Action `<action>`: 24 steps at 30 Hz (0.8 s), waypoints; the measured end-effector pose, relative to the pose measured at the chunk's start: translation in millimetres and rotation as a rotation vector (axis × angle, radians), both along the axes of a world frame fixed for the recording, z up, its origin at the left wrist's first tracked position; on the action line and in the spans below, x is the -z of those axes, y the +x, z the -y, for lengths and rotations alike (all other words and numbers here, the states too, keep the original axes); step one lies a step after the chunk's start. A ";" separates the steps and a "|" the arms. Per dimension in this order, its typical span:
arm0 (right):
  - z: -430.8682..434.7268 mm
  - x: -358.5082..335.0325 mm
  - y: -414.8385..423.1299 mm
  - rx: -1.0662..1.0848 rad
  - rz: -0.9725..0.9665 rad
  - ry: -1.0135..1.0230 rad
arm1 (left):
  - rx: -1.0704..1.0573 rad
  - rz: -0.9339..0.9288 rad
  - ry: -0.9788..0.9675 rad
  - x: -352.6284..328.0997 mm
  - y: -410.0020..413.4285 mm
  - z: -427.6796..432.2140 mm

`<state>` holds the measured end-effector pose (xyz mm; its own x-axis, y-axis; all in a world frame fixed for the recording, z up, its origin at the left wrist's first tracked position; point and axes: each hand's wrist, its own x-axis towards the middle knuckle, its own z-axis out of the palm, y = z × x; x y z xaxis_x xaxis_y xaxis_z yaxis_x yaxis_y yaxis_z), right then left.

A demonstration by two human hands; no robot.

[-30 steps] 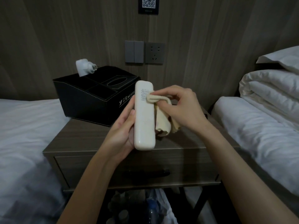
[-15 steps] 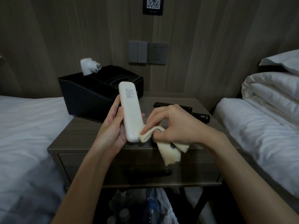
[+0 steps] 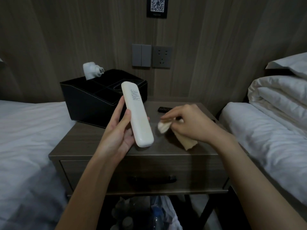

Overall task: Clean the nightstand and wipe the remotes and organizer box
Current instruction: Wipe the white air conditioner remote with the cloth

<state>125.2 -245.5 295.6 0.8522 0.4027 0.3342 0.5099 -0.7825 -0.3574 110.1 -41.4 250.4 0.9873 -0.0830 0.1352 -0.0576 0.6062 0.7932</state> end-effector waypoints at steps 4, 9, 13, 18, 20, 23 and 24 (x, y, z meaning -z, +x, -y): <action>-11.3 -1.8 -8.3 -0.044 -0.028 0.181 | -0.010 0.020 0.061 -2.2 -2.8 2.0; -33.0 0.1 -23.6 -0.210 -0.096 0.370 | -0.073 0.049 0.086 -5.8 -4.3 10.5; -33.9 6.9 -21.4 -0.212 0.076 0.239 | -0.129 0.052 0.118 -6.5 -2.8 17.9; -15.7 1.1 -13.3 -0.138 0.102 0.325 | -0.161 0.070 0.116 -5.9 1.2 21.3; -7.6 0.6 -8.2 -0.108 0.088 0.347 | -0.163 0.094 0.149 -6.1 0.5 24.5; -3.5 7.3 -4.0 -0.074 0.100 0.295 | -0.197 0.128 0.204 -3.1 2.1 31.5; -4.0 10.6 -3.3 -0.064 0.104 0.275 | -0.214 0.133 0.210 -2.1 3.7 33.3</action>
<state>121.9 -241.5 285.0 0.7833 0.3369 0.5224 0.6002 -0.6286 -0.4946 113.8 -74.7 252.6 0.9604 0.0845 0.2657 -0.2771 0.3933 0.8766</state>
